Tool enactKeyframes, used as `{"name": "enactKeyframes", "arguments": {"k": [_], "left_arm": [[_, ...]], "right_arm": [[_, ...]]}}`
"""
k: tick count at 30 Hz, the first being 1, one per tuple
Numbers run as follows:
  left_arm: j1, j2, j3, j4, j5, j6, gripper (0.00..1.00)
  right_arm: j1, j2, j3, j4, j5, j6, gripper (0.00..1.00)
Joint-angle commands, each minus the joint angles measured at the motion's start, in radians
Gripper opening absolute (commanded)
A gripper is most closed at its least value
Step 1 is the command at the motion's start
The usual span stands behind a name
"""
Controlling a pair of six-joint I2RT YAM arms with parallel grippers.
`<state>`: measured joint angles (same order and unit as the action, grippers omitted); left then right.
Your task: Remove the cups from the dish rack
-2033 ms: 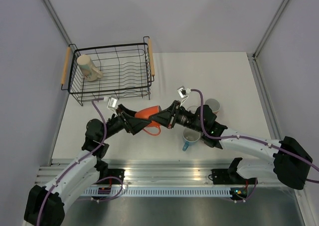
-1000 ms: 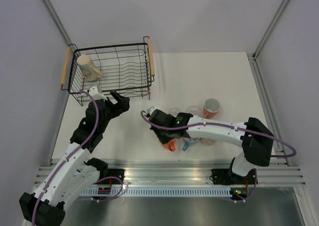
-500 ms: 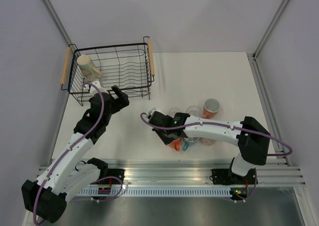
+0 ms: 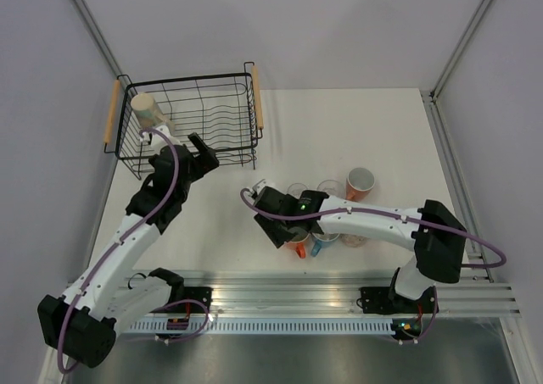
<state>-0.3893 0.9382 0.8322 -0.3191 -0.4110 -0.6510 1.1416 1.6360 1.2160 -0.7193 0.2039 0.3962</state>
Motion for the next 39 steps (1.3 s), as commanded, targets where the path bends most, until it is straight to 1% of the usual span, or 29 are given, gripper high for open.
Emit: {"name": "enactKeyframes", "arguments": {"k": [1,3,4,5,6,7,8,9,10,12,15,16,18,19,21,22,24,28,29,34,37,39], "left_arm": [[0.009,0.046,0.096,0.003,-0.069,0.050,1.00],[0.026,0.109,0.152,0.009,-0.054,0.062,1.00],[0.052,0.140,0.191,0.011,-0.045,0.065,1.00],[0.069,0.166,0.209,0.008,-0.035,0.065,1.00],[0.085,0.227,0.226,0.008,-0.028,0.065,1.00],[0.122,0.256,0.263,0.008,-0.028,0.063,1.00],[0.144,0.287,0.283,0.006,-0.029,0.063,1.00],[0.164,0.354,0.304,0.000,-0.037,0.062,1.00],[0.202,0.385,0.347,-0.008,-0.043,0.050,1.00],[0.251,0.485,0.389,-0.009,-0.077,0.041,1.00],[0.299,0.592,0.496,-0.032,-0.136,0.042,1.00],[0.305,0.666,0.558,-0.044,-0.159,0.045,1.00],[0.320,0.736,0.620,-0.049,-0.198,0.065,1.00],[0.325,0.799,0.681,-0.052,-0.207,0.097,1.00],[0.340,0.875,0.746,-0.061,-0.227,0.152,1.00],[0.348,0.951,0.819,-0.093,-0.239,0.157,1.00],[0.368,1.008,0.901,-0.120,-0.242,0.172,1.00],[0.388,1.117,0.972,-0.123,-0.255,0.185,1.00],[0.420,1.132,0.984,-0.124,-0.258,0.186,1.00],[0.454,1.208,1.059,-0.124,-0.273,0.191,1.00],[0.469,1.271,1.130,-0.118,-0.266,0.211,1.00],[0.475,1.326,1.183,-0.094,-0.258,0.252,1.00]], "right_arm": [[0.006,-0.102,0.080,0.026,0.028,-0.034,0.64],[0.004,-0.157,0.096,0.055,0.026,-0.051,0.73],[0.006,-0.200,0.099,0.070,0.009,-0.063,0.83],[0.004,-0.223,0.099,0.099,-0.012,-0.071,0.90],[0.004,-0.244,0.093,0.118,-0.033,-0.077,0.96],[0.004,-0.292,0.088,0.133,-0.046,-0.082,0.98],[0.004,-0.313,0.082,0.167,-0.067,-0.083,0.98],[0.004,-0.336,0.064,0.179,-0.075,-0.083,0.98],[0.006,-0.373,0.053,0.199,-0.075,-0.085,0.98],[0.004,-0.407,0.019,0.218,-0.070,-0.083,0.98],[0.004,-0.450,-0.021,0.230,-0.081,-0.074,0.98],[0.004,-0.458,-0.030,0.233,-0.083,-0.069,0.98],[0.004,-0.470,-0.061,0.241,-0.086,-0.059,0.98],[0.004,-0.484,-0.070,0.247,-0.089,-0.056,0.98],[0.004,-0.495,-0.093,0.256,-0.089,-0.045,0.98],[0.004,-0.496,-0.096,0.254,-0.086,-0.040,0.98],[0.004,-0.501,-0.110,0.250,-0.080,-0.031,0.98],[0.003,-0.507,-0.144,0.256,-0.055,-0.017,0.98],[0.004,-0.507,-0.145,0.258,-0.055,-0.013,0.98],[0.004,-0.470,-0.147,0.262,-0.058,-0.010,0.98],[0.004,-0.441,-0.142,0.262,-0.058,-0.010,0.98],[0.003,-0.426,-0.139,0.264,-0.061,-0.008,0.98]]}}
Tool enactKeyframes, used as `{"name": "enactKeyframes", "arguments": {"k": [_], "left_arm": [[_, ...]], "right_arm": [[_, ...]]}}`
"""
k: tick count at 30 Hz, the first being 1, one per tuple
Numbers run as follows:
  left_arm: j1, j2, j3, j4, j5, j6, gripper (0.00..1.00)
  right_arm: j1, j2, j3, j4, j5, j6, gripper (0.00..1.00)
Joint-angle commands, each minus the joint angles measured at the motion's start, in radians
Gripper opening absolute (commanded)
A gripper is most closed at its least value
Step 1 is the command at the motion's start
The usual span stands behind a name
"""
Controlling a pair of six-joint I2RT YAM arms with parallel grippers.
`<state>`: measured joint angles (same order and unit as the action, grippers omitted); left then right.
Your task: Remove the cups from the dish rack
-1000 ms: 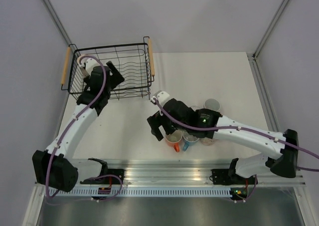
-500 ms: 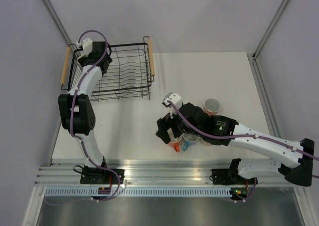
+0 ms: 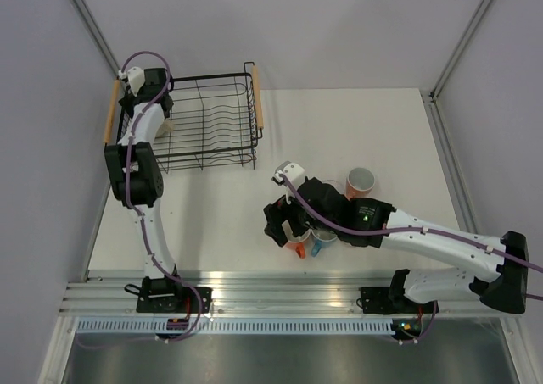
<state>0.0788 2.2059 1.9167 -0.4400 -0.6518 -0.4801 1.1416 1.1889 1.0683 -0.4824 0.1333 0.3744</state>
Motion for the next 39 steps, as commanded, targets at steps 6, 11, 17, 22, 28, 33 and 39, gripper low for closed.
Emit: {"name": "enactKeyframes", "arguments": {"k": [6,11,17,22,28,33,39], "left_arm": [[0.021,0.147,0.148,0.108,-0.008,0.133,1.00],[0.027,0.202,0.148,0.173,-0.016,0.169,1.00],[0.027,0.216,0.142,0.231,-0.016,0.205,0.91],[0.026,0.180,0.094,0.277,-0.002,0.239,0.29],[0.027,0.083,0.004,0.285,0.006,0.210,0.02],[0.012,-0.041,-0.107,0.267,0.059,0.164,0.02],[-0.020,-0.199,-0.174,0.234,0.135,0.091,0.02]], "right_arm": [[0.004,0.049,-0.001,0.031,0.014,0.023,0.98],[0.001,0.070,-0.004,0.024,0.023,0.029,0.98],[-0.008,0.098,-0.004,0.022,0.022,0.032,0.98],[-0.013,0.120,0.002,0.034,0.009,0.026,0.98],[-0.014,0.115,-0.013,0.053,-0.001,0.015,0.98],[-0.014,0.103,-0.019,0.070,-0.008,0.004,0.98],[-0.016,0.081,-0.031,0.093,-0.014,-0.009,0.98]]}}
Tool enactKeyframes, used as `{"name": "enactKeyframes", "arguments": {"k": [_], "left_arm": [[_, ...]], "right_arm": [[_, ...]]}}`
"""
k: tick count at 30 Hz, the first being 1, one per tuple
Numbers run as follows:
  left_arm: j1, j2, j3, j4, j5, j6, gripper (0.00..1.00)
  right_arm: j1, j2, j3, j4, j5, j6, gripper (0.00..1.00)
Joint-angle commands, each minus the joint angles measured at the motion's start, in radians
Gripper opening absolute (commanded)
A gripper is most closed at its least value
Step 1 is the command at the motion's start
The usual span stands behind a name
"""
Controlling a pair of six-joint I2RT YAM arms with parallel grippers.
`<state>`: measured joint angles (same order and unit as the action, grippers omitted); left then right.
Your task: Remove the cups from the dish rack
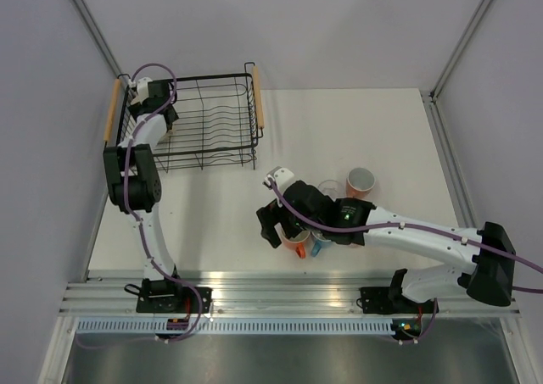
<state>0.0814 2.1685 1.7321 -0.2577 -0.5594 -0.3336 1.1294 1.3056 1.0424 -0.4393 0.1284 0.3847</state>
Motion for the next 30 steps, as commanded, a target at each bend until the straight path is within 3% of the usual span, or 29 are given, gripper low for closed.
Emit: {"name": "enactKeyframes", "arguments": {"k": [1,6,12,21,30], "left_arm": [[-0.034,-0.177,0.006,0.038,0.056,-0.074,0.02],[-0.066,-0.297,-0.022,0.025,0.162,-0.146,0.02],[-0.107,-0.481,-0.144,0.050,0.340,-0.367,0.02],[-0.143,-0.818,-0.644,0.353,0.521,-0.646,0.02],[-0.167,-1.176,-0.914,0.607,0.661,-0.688,0.02]], "right_arm": [[-0.003,-0.039,-0.008,0.053,-0.006,-0.020,0.98],[-0.011,-0.051,-0.027,0.076,0.014,-0.015,0.98],[-0.040,-0.092,-0.054,0.143,0.039,-0.009,0.98],[-0.088,-0.163,-0.088,0.224,0.020,-0.007,0.98],[-0.125,-0.226,-0.151,0.353,0.011,0.022,0.98]]}}
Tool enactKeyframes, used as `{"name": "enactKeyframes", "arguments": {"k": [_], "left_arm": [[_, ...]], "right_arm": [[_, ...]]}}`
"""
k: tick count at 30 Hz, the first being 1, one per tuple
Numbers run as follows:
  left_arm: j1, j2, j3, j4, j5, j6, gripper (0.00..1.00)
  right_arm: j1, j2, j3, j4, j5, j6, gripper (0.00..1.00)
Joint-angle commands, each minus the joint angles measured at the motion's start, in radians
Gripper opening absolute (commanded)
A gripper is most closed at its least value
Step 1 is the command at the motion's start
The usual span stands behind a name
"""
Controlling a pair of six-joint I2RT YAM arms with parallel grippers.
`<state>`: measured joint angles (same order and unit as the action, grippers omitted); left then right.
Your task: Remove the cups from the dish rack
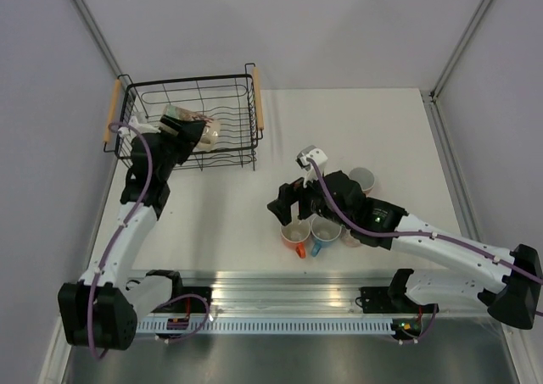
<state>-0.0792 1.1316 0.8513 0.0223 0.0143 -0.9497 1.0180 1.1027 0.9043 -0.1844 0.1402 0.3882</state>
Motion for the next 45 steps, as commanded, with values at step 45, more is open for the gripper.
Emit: {"name": "enactKeyframes", "arguments": {"k": [45], "left_arm": [[-0.008,-0.475,-0.911,1.150,0.705,-0.264,0.02]], "right_arm": [[-0.180,0.493,-0.202,1.528,-0.610,0.749,0.95]]}}
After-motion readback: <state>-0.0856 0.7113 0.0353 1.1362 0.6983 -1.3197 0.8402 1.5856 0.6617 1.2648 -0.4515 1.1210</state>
